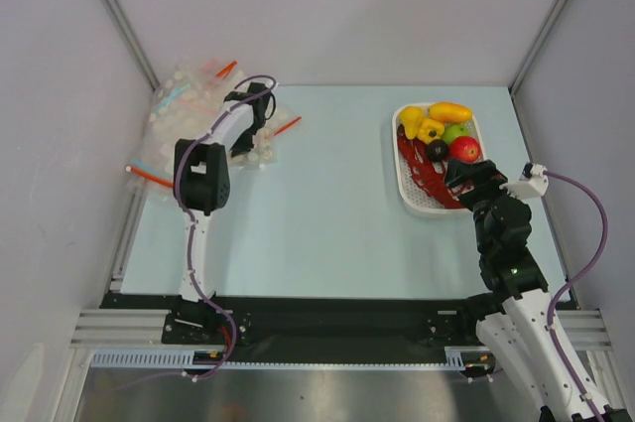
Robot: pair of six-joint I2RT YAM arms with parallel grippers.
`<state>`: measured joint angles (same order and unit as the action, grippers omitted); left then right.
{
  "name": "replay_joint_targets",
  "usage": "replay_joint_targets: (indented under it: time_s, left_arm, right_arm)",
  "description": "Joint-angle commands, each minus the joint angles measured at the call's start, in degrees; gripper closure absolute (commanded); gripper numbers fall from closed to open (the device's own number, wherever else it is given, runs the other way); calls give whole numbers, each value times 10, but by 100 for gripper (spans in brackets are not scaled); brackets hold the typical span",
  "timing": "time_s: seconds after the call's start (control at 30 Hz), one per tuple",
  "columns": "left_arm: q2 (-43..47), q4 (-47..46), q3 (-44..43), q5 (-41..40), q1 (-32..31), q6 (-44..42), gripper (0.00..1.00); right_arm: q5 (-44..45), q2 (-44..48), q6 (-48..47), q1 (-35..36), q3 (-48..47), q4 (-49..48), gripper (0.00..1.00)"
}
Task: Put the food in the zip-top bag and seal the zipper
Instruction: Pick up the zipper food storage bag at the center of the board.
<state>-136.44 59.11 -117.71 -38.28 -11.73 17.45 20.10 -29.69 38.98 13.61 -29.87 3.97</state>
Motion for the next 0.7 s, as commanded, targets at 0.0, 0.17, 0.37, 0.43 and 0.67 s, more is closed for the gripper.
replay_joint_targets:
  time_s: [0.0,0.17,0.37,0.43,0.67]
  left_arm:
    - [13,8,-17,4,13,11,70]
    - [67,4,0,-51,14,28,100]
    - [187,-56,62,-79,14,29,100]
    - [217,-73,85,-70,14,23,100]
    - [278,-71,69,-88,19,1,99]
  right_arm:
    - [-2,2,-2,-2,1,-25,0]
    - [-4,1,-1,-2,2,-26,0]
    - [-3,2,-4,-2,1,-26,0]
    - [-2,3,-4,-2,1,-26,0]
    - [-2,3,-6,-2,1,-26,0]
